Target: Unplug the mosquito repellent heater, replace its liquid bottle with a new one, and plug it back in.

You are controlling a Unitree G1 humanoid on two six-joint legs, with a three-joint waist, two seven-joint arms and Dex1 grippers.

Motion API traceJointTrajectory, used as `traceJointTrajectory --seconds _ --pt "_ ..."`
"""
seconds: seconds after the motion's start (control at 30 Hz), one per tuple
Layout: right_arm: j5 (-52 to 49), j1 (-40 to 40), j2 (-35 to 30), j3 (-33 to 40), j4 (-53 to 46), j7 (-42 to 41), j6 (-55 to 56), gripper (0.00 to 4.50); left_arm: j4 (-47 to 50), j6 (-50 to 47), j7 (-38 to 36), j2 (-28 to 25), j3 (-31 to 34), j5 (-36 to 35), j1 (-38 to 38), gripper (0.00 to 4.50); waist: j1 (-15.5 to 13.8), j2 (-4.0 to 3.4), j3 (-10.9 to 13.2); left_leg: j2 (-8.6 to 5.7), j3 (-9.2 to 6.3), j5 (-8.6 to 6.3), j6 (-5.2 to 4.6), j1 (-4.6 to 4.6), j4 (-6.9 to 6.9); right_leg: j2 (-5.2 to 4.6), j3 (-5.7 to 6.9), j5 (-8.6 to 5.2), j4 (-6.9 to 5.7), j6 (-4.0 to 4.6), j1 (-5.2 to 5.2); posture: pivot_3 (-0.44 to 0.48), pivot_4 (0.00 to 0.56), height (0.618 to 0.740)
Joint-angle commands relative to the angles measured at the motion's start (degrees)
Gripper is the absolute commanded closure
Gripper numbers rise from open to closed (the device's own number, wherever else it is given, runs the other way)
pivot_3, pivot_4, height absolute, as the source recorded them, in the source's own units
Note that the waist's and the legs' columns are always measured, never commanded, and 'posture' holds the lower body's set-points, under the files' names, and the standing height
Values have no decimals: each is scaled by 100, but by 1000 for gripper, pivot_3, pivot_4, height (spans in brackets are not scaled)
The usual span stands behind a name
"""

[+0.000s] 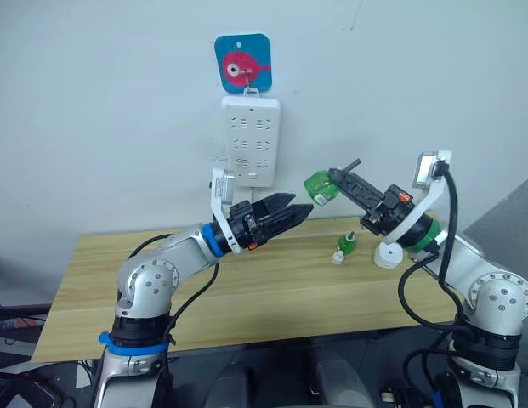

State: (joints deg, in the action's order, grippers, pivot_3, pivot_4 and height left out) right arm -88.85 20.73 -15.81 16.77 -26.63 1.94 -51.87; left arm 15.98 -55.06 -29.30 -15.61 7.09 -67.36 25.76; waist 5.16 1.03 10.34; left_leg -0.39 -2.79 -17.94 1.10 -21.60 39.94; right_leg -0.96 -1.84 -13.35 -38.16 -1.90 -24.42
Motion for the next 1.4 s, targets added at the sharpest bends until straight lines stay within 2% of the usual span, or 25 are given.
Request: traceJointTrajectory --seconds 0.03,0.3,0.47,0.83,0.93,1.1,1.13,1.4 --pt "-923 40 -17 -5 -159 523 448 3676 29 -187 480 119 227 -738 206 0 1 -4 -30 0 2 0 0 3 0 2 -2 0 -2 0 1 -153 83 730" --pt "-1796 45 -265 -311 -273 1029 963 3676 -49 -94 975 399 181 -1135 396 0 5 -13 -141 0 23 0 -1 16 -1 44 -34 0 2 0 9 -153 80 730" --pt "-1854 -24 -415 -538 -325 1001 1084 3676 -48 58 1182 637 151 -1214 457 0 0 -16 -165 3 28 0 -1 18 -1 55 -50 0 5 0 10 -149 78 730" --pt "-1758 -145 -628 -720 -319 741 1216 3676 -183 47 1236 691 62 -1243 500 0 3 -16 -228 4 33 0 -2 18 -1 65 -64 -1 7 -1 10 -156 72 730" --pt "-1750 -135 -684 -748 -302 696 1229 3676 -210 53 1255 727 40 -1236 493 563 3 -21 -251 5 32 -1 -2 18 -1 67 -65 -1 7 0 10 -157 73 730" --pt "-1732 -91 -738 -834 -330 716 1252 3676 -214 41 1210 737 -7 -1274 486 2056 3 -21 -269 4 34 -1 -2 20 -1 69 -67 -1 8 -1 12 -157 75 730" --pt "-1724 -82 -732 -852 -335 732 1266 3676 -220 50 1209 740 -9 -1274 490 2170 3 -21 -270 4 35 -1 -2 21 -1 70 -68 -1 7 0 12 -157 73 730" --pt "-1685 -33 -723 -1024 -442 828 1407 3676 -189 42 1232 733 -38 -1379 452 2170 3 -21 -272 5 35 -1 -2 21 -1 71 -70 -1 8 0 12 -157 72 730"
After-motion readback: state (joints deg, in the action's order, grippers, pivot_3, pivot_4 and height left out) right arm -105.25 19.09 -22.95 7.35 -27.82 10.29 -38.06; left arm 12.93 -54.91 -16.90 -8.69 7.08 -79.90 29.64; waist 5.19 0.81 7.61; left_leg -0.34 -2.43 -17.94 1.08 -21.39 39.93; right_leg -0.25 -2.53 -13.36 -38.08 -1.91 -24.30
